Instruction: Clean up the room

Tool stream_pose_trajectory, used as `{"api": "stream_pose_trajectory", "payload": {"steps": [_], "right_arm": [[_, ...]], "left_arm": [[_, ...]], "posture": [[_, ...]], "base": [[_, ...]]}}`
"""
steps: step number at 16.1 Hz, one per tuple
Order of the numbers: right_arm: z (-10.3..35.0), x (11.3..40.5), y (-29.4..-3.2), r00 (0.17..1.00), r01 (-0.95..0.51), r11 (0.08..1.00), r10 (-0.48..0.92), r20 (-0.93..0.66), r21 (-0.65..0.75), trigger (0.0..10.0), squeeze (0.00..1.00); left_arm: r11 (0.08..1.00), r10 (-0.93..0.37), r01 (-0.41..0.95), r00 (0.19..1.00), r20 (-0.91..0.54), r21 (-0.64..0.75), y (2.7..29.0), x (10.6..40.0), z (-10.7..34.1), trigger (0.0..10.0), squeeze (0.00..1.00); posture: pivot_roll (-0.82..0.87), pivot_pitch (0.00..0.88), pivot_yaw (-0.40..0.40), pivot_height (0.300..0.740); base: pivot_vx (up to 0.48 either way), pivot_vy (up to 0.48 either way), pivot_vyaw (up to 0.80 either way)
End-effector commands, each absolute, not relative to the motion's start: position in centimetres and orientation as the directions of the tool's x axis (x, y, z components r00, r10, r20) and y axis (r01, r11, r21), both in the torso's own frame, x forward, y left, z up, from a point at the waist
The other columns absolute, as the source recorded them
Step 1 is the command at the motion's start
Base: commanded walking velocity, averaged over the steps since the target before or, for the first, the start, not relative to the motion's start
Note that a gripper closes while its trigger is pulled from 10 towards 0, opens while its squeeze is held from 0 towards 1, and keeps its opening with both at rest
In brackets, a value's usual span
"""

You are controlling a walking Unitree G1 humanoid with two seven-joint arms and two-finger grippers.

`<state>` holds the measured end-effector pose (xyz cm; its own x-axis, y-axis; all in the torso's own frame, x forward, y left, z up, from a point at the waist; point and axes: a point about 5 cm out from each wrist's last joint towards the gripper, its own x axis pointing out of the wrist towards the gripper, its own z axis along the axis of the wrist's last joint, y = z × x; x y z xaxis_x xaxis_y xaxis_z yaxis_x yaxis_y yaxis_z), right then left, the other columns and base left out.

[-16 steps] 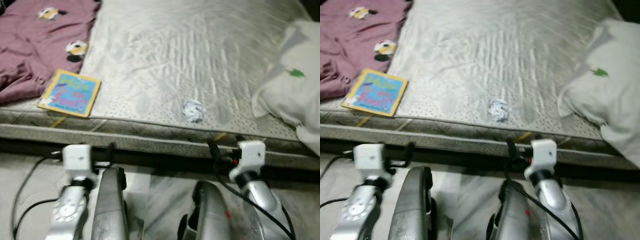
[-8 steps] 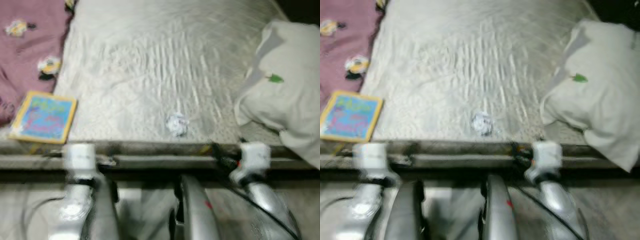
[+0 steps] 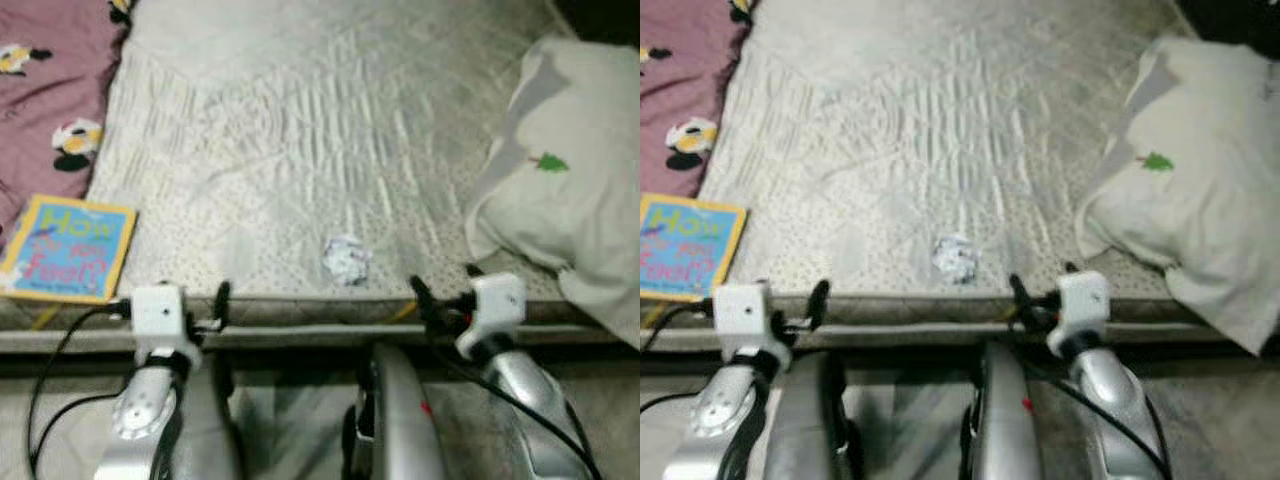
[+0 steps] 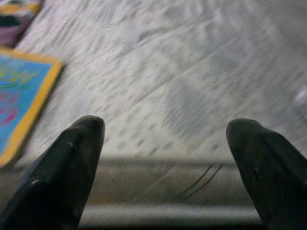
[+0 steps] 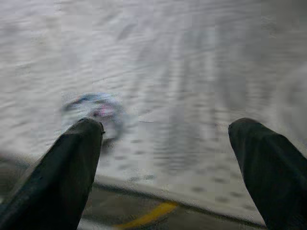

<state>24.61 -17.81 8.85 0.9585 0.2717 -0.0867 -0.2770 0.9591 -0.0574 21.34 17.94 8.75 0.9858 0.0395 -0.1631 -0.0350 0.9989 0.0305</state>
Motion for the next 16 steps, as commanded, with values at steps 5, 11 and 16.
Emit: {"api": "stream_pose_trajectory", "payload": {"steps": [5, 11, 16], "right_arm": [[8.1, 26.9, -14.7, 0.821, -0.56, 0.828, 0.549, -0.155, -0.034, 10.0, 0.0], [7.9, 30.3, -10.6, 0.785, -0.619, 0.779, 0.608, -0.122, -0.099, 10.0, 0.0], [9.5, 32.9, -11.5, 0.931, -0.357, 0.921, 0.364, 0.016, -0.156, 10.0, 0.0]], "left_arm": [[0.98, 0.175, -0.145, 0.956, -0.235, 0.136, 20.6, 18.9, 8.1, 10.0, 0.0], [0.97, 0.215, -0.179, 0.947, -0.238, 0.167, 21.3, 17.5, 8.3, 10.0, 0.0], [0.975, 0.195, -0.162, 0.955, -0.224, 0.154, 21.4, 17.8, 8.7, 10.0, 0.0]], "posture": [[0.1, 0.271, -0.07, 0.564], [0.18, 0.281, -0.072, 0.564], [0.19, 0.281, -0.053, 0.564]], "base": [[0.0, 0.0, 0.0], [0.0, 0.0, 0.27], [0.0, 0.0, 0.16]]}}
